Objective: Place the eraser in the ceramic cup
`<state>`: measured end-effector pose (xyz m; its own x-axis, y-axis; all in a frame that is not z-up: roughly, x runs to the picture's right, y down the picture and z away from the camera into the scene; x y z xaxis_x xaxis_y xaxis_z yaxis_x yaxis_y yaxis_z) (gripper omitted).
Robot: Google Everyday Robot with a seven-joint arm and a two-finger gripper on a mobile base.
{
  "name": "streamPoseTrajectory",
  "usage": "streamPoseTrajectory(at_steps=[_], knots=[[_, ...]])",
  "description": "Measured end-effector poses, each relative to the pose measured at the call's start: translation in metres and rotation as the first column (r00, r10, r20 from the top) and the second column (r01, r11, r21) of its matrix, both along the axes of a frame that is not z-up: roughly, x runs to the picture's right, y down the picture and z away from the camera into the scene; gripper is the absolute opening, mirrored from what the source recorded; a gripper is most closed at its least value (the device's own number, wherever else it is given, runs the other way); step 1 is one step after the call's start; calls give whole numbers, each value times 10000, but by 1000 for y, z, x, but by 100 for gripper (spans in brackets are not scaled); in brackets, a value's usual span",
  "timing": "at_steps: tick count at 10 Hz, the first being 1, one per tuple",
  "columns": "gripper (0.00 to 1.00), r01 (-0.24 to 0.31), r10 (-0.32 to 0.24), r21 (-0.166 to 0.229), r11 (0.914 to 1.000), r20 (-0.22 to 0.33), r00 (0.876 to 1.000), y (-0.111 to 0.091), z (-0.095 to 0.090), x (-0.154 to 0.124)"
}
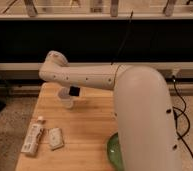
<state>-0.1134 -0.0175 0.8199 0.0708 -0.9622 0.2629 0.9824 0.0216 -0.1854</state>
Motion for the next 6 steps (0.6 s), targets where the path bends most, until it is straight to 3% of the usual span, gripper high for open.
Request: streamPoseTrajectory(at_steps=[2, 6], knots=[[0, 3, -24, 243, 9997, 878, 9961, -24, 6, -8], [0, 217, -285, 341, 9992, 2144, 9763, -30, 8, -23]])
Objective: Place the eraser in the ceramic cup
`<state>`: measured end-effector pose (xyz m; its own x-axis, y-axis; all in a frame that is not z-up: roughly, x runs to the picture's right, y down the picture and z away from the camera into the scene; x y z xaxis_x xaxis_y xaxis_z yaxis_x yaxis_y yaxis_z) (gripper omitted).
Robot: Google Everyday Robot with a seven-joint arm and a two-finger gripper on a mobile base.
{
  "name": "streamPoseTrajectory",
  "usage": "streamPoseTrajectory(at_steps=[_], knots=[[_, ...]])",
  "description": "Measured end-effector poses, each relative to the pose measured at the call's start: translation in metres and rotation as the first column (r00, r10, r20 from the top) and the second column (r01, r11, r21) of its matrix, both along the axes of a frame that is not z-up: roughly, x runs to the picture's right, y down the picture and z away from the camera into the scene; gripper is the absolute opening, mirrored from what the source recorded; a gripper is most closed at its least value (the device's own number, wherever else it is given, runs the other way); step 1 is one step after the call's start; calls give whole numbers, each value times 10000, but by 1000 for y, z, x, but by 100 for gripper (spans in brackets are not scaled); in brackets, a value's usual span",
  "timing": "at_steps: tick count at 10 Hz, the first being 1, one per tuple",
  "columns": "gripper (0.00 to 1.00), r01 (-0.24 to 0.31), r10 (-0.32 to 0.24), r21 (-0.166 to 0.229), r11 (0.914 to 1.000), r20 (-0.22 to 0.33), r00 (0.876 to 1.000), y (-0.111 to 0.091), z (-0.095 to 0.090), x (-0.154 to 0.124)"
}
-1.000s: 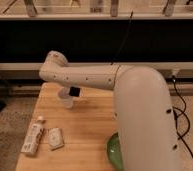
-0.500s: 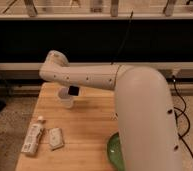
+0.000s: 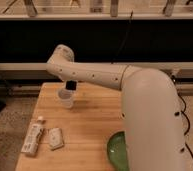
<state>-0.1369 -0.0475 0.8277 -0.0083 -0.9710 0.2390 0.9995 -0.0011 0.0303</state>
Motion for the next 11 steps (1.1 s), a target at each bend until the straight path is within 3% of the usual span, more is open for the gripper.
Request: streamPoseTrajectory(at_steps=[4, 11], knots=[[0, 442, -449, 91, 9990, 1062, 9933, 10, -7, -20], [0, 940, -1022, 509, 9943, 1953, 9754, 24, -3, -33]])
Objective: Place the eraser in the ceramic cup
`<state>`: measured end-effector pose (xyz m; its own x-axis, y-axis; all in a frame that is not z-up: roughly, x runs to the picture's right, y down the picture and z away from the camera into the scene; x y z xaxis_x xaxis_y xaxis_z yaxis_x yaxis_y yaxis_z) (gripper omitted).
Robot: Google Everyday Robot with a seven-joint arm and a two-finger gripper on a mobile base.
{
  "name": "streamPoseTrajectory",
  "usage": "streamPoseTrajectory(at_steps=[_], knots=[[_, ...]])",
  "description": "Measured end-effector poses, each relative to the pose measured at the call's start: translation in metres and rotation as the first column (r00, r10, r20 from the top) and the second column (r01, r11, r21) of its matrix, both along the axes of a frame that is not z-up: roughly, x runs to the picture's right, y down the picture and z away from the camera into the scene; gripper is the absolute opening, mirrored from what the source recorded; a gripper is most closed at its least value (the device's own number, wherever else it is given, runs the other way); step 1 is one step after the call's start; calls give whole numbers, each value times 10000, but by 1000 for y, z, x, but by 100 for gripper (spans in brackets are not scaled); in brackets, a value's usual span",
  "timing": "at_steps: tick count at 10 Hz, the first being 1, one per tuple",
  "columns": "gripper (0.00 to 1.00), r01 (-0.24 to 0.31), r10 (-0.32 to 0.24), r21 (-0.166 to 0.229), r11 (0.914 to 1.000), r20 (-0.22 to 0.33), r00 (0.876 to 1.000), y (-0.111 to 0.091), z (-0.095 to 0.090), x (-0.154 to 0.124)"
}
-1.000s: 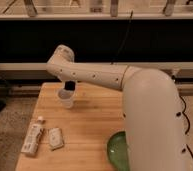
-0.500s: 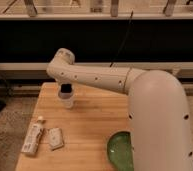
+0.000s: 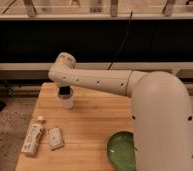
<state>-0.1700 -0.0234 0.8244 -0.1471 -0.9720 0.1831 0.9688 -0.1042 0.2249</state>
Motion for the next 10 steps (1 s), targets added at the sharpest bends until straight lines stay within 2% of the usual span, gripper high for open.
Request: streamPoseTrajectory(at_steps=[1, 2, 7, 9, 10], knots=[[1, 12, -12, 30, 10000, 35, 10000, 1, 1, 1], [8, -11, 11, 36, 10000, 44, 10000, 3, 3, 2], [60, -23, 23, -27, 10000, 35, 10000, 11, 9, 5], [76, -26, 26, -74, 10000, 15, 10000, 13, 10, 6], [80, -34, 34, -97, 9999, 2, 10000, 15, 11, 7]])
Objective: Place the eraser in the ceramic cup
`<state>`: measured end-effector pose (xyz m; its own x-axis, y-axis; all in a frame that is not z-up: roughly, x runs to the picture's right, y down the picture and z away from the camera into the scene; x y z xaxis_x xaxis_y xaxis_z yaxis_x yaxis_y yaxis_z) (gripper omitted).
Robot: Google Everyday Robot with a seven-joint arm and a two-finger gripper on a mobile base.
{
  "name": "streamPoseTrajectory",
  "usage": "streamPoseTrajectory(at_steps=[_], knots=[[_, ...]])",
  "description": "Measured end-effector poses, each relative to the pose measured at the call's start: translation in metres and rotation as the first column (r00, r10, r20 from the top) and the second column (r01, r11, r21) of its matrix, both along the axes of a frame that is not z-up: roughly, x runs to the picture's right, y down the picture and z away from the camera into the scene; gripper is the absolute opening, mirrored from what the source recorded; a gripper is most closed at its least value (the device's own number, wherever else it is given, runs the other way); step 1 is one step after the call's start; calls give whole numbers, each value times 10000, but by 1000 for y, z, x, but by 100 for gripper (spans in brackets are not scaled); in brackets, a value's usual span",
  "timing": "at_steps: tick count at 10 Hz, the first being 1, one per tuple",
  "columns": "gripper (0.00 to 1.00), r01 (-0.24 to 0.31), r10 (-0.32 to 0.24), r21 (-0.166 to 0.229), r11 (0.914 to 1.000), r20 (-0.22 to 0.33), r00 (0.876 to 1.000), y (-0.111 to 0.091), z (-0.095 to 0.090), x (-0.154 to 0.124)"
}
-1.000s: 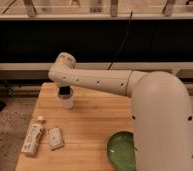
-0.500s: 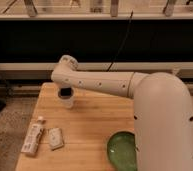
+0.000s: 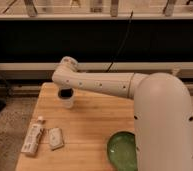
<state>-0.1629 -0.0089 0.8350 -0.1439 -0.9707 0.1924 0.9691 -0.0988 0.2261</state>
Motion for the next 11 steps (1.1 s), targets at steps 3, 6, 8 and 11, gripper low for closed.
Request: streamPoseTrajectory(at_steps=[3, 6, 8, 11], knots=[[80, -41, 40, -63, 10000, -75, 10000, 3, 2, 3], [80, -137, 137, -49, 9999, -80, 9999, 2, 2, 5], [80, -315, 315, 12, 9995, -82, 9995, -3, 0, 8], [80, -279, 279, -7, 9996, -160, 9995, -2, 0, 16]])
